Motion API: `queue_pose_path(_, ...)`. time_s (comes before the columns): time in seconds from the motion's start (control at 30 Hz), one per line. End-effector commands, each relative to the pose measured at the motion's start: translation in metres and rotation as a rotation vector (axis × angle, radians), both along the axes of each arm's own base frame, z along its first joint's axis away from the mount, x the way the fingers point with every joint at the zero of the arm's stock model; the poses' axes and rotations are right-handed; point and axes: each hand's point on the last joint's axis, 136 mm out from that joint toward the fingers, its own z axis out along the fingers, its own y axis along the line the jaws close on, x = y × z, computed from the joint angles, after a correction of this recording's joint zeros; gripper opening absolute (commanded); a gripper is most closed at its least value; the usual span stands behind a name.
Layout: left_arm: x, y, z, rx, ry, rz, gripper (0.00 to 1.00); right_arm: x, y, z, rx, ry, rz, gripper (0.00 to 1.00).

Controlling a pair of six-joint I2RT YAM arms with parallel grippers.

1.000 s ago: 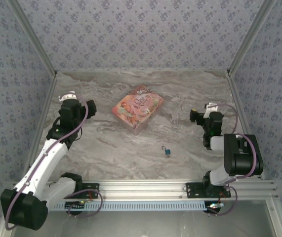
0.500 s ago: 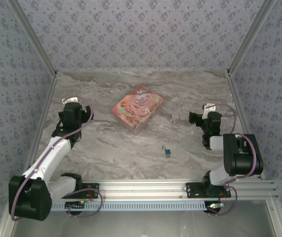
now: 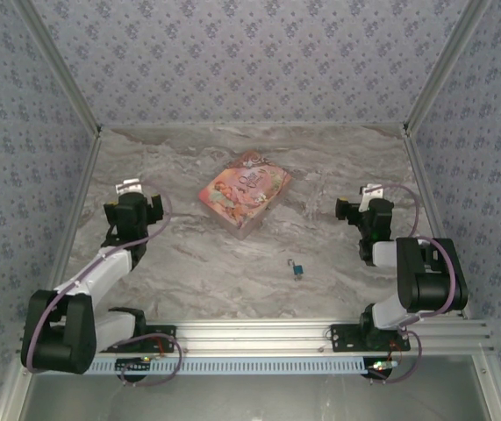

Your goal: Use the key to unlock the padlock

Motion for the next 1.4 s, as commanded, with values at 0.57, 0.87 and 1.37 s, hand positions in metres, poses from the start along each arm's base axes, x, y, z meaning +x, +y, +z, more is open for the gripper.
queue_pose_path(0.57,0.017,-0.022,-0.014,0.055,-0.137,-0.178,0.99,0.004,-0.001,0.001,-0.021,0.002,-0.001,1.00)
queue_pose_path(0.87,0.023,-0.026,-0.028,0.017,-0.175,-0.239,1.00,0.004,-0.001,0.001,-0.021,0.001,-0.003,1.00)
queue_pose_path(1.37,0.045,-0.006,-0.049,-0.133,-0.080,-0.219,0.99,0.004,-0.001,0.001,-0.021,0.001,-0.003,1.00)
